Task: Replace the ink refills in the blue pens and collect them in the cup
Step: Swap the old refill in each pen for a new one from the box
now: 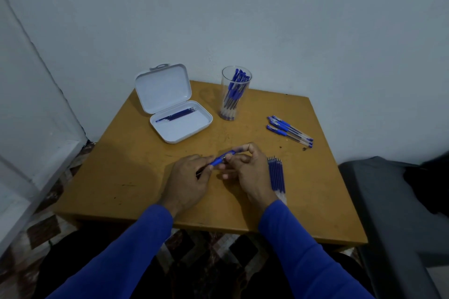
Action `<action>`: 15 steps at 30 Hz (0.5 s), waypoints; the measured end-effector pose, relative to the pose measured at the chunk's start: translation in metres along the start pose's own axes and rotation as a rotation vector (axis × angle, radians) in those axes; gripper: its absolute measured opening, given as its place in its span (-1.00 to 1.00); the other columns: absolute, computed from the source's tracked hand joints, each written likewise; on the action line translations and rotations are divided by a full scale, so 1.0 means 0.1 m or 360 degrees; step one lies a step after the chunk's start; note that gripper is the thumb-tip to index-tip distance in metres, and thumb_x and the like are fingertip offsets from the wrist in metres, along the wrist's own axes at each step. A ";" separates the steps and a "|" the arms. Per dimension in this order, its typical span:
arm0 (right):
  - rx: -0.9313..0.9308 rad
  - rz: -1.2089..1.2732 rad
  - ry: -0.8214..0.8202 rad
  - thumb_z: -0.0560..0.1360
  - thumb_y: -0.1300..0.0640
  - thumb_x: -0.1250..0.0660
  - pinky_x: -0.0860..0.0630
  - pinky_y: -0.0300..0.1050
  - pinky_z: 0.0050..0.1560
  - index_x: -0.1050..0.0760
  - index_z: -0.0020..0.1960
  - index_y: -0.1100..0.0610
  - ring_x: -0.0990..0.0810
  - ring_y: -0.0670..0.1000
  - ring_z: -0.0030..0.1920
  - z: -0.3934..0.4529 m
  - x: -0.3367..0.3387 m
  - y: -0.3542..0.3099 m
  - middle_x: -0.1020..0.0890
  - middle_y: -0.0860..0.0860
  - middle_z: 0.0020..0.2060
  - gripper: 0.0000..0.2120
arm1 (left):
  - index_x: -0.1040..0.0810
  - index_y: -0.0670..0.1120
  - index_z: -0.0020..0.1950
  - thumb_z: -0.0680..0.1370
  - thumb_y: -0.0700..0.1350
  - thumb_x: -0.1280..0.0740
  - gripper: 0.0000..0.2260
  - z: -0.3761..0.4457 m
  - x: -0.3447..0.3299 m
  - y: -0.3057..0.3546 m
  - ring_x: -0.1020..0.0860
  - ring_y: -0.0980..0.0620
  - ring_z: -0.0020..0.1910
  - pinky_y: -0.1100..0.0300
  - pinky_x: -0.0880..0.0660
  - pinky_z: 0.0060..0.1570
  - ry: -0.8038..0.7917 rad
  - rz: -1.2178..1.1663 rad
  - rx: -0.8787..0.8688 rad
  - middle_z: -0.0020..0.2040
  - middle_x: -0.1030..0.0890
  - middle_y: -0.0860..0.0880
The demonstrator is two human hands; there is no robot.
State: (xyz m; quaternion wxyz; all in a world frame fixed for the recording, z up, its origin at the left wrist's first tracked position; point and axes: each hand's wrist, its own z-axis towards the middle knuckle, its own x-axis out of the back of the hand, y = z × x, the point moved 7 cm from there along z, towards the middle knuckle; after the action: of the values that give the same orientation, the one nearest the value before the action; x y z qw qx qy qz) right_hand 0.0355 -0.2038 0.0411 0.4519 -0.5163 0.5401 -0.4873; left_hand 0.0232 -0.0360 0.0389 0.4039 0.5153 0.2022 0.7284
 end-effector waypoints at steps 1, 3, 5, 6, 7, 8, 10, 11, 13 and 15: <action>0.0051 -0.0062 0.0043 0.61 0.25 -0.36 -0.70 0.12 -0.18 -0.46 0.12 0.14 -0.75 0.11 -0.11 0.02 0.01 -0.08 -0.74 0.15 -0.13 -0.87 | -0.65 -0.06 0.28 0.59 -0.03 -0.30 -0.70 0.02 0.00 0.01 -0.51 0.20 -0.15 0.19 -0.49 -0.10 0.0000 0.0017 -0.0010 -0.09 -0.63 0.12; 0.0171 -0.0202 0.0149 0.61 0.23 -0.37 -0.71 0.06 -0.21 -0.47 0.08 0.08 -0.75 0.02 -0.12 0.08 0.05 -0.27 -0.73 0.09 -0.14 -0.88 | -0.61 -0.04 0.32 0.58 0.01 -0.30 -0.65 0.08 0.00 -0.01 -0.50 0.15 -0.07 0.19 -0.47 -0.01 -0.0021 0.0057 -0.0001 -0.04 -0.63 0.13; 0.0357 -0.0364 0.0234 0.61 0.19 -0.37 -0.70 -0.01 -0.24 -0.47 0.05 -0.01 -0.74 -0.05 -0.14 0.15 0.07 -0.50 -0.71 0.03 -0.16 -0.87 | -0.54 -0.01 0.40 0.56 0.05 -0.31 -0.58 0.15 -0.04 -0.05 -0.47 0.13 0.03 0.30 -0.39 0.07 -0.0082 0.0089 0.0026 0.02 -0.58 0.17; 0.0458 -0.0466 0.0268 0.61 0.17 -0.37 -0.70 -0.05 -0.23 -0.47 0.04 -0.04 -0.72 -0.07 -0.14 0.19 0.08 -0.62 -0.70 -0.01 -0.17 -0.87 | -0.52 -0.01 0.42 0.56 0.06 -0.31 -0.57 0.18 -0.07 -0.07 -0.45 0.12 0.06 0.32 -0.38 0.09 -0.0121 0.0126 0.0022 0.04 -0.55 0.17; 0.0551 -0.0567 0.0296 0.61 0.15 -0.37 -0.69 -0.10 -0.20 -0.47 0.06 -0.06 -0.71 -0.09 -0.14 0.23 0.08 -0.74 -0.68 -0.05 -0.17 -0.87 | -0.50 0.00 0.43 0.57 0.06 -0.32 -0.57 0.23 -0.11 -0.08 -0.44 0.12 0.10 0.28 -0.40 0.13 -0.0163 0.0172 0.0005 0.06 -0.55 0.17; 0.0635 -0.0652 0.0318 0.61 0.15 -0.37 -0.67 -0.18 -0.18 -0.49 0.10 -0.05 -0.69 -0.11 -0.14 0.26 0.08 -0.87 -0.67 -0.08 -0.16 -0.86 | -0.49 0.01 0.43 0.59 0.05 -0.33 -0.59 0.27 -0.15 -0.08 -0.43 0.12 0.15 0.21 -0.44 0.19 -0.0207 0.0218 -0.0009 0.11 -0.55 0.15; 0.0780 -0.0782 0.0371 0.62 0.16 -0.36 -0.55 -0.40 -0.21 -0.52 0.17 0.00 -0.65 -0.16 -0.15 0.34 0.10 -1.11 -0.67 -0.10 -0.15 -0.85 | -0.46 0.04 0.46 0.62 0.06 -0.32 -0.59 0.38 -0.23 -0.07 -0.41 0.09 0.27 0.12 -0.42 0.32 -0.0287 0.0311 -0.0049 0.27 -0.54 0.10; 0.0840 -0.0826 0.0404 0.62 0.16 -0.36 -0.49 -0.47 -0.25 -0.53 0.17 0.03 -0.63 -0.19 -0.16 0.38 0.12 -1.23 -0.67 -0.08 -0.15 -0.85 | -0.44 0.03 0.48 0.63 0.08 -0.30 -0.58 0.43 -0.27 -0.06 -0.38 0.08 0.33 0.13 -0.38 0.36 -0.0328 0.0365 -0.0072 0.34 -0.51 0.08; 0.0941 -0.0856 0.0451 0.62 0.17 -0.35 -0.45 -0.48 -0.27 -0.54 0.17 0.06 -0.61 -0.24 -0.19 0.46 0.16 -1.45 -0.66 -0.08 -0.18 -0.87 | -0.40 0.02 0.52 0.64 0.13 -0.26 -0.54 0.55 -0.37 -0.04 -0.32 0.06 0.43 0.16 -0.29 0.42 -0.0411 0.0470 -0.0109 0.45 -0.43 0.07; 0.1027 -0.0845 0.0489 0.62 0.17 -0.35 -0.47 -0.45 -0.27 -0.53 0.15 0.06 -0.61 -0.25 -0.22 0.55 0.20 -1.63 -0.63 -0.13 -0.23 -0.88 | -0.38 0.03 0.52 0.65 0.17 -0.23 -0.53 0.69 -0.46 -0.03 -0.27 0.07 0.50 0.16 -0.23 0.48 -0.0461 0.0539 -0.0135 0.50 -0.36 0.08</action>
State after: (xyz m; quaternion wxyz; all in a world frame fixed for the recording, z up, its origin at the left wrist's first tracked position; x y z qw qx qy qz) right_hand 0.1082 -0.2253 0.1971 0.3636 -0.3911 0.2699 -0.8012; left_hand 0.0941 -0.0796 0.0361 0.3218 0.6238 0.0219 0.7119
